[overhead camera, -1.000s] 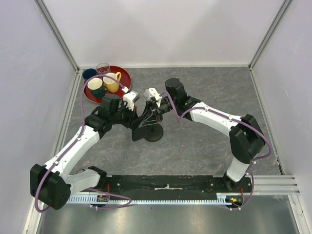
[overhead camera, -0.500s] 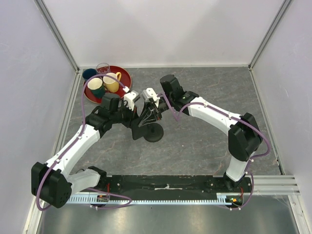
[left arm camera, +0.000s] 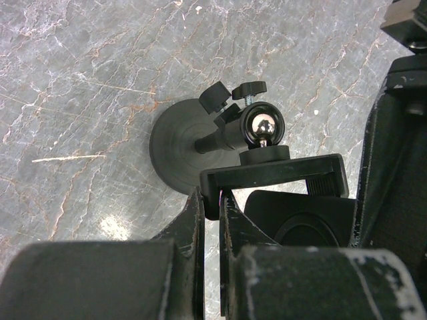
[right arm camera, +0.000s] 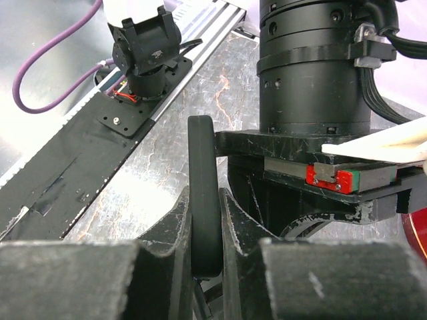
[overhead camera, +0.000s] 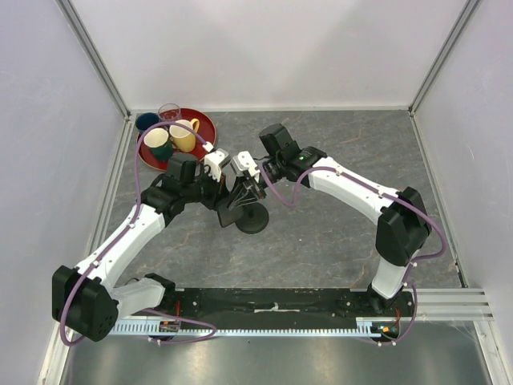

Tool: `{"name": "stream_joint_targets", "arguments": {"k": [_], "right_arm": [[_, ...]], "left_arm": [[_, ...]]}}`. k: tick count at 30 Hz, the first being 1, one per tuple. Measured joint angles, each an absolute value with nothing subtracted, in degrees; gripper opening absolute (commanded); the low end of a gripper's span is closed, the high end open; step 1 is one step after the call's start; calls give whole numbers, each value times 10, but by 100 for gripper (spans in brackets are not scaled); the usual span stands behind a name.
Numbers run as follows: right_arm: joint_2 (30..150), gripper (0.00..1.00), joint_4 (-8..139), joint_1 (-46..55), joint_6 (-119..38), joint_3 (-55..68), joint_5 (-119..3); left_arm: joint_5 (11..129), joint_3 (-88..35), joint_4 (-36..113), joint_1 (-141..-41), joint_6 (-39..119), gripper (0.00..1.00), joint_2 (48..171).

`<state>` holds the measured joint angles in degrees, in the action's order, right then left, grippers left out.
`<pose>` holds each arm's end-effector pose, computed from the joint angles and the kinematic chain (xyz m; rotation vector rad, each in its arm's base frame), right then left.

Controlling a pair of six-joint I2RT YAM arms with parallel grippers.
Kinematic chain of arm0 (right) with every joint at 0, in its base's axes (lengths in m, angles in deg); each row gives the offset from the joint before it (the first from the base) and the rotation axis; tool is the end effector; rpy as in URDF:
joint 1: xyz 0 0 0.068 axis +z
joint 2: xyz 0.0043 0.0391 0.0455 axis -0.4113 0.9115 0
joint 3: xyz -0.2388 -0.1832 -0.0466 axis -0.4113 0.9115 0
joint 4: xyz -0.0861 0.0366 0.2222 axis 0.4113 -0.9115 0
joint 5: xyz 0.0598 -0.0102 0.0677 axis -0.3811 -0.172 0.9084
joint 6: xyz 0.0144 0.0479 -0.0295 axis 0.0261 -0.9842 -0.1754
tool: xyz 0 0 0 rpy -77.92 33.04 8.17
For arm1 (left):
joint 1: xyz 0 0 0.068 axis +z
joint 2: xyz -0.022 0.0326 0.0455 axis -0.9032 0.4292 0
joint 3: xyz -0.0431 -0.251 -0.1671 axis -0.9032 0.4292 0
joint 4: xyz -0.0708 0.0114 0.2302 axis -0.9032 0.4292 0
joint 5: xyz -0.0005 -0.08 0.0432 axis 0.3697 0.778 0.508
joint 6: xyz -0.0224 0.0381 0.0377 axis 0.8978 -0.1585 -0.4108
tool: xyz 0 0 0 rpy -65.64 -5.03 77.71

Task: Place the phone on the phone stand

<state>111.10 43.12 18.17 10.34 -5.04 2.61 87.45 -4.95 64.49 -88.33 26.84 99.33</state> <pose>0.2570 0.2873 0.3475 -1.7682 0.9677 1.2750 0.1879 -0.1026 0.3158 0.7340 2.1336 -0.7160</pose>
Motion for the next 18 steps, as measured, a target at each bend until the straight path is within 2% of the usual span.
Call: {"name": "stream_joint_targets", "arguments": {"k": [7, 18], "right_arm": [[1109, 0, 400, 184, 136, -60, 13], [1156, 0, 287, 184, 169, -147, 19]], "left_arm": [[876, -49, 642, -883, 269, 2, 995], [876, -49, 640, -881, 265, 2, 997]]}}
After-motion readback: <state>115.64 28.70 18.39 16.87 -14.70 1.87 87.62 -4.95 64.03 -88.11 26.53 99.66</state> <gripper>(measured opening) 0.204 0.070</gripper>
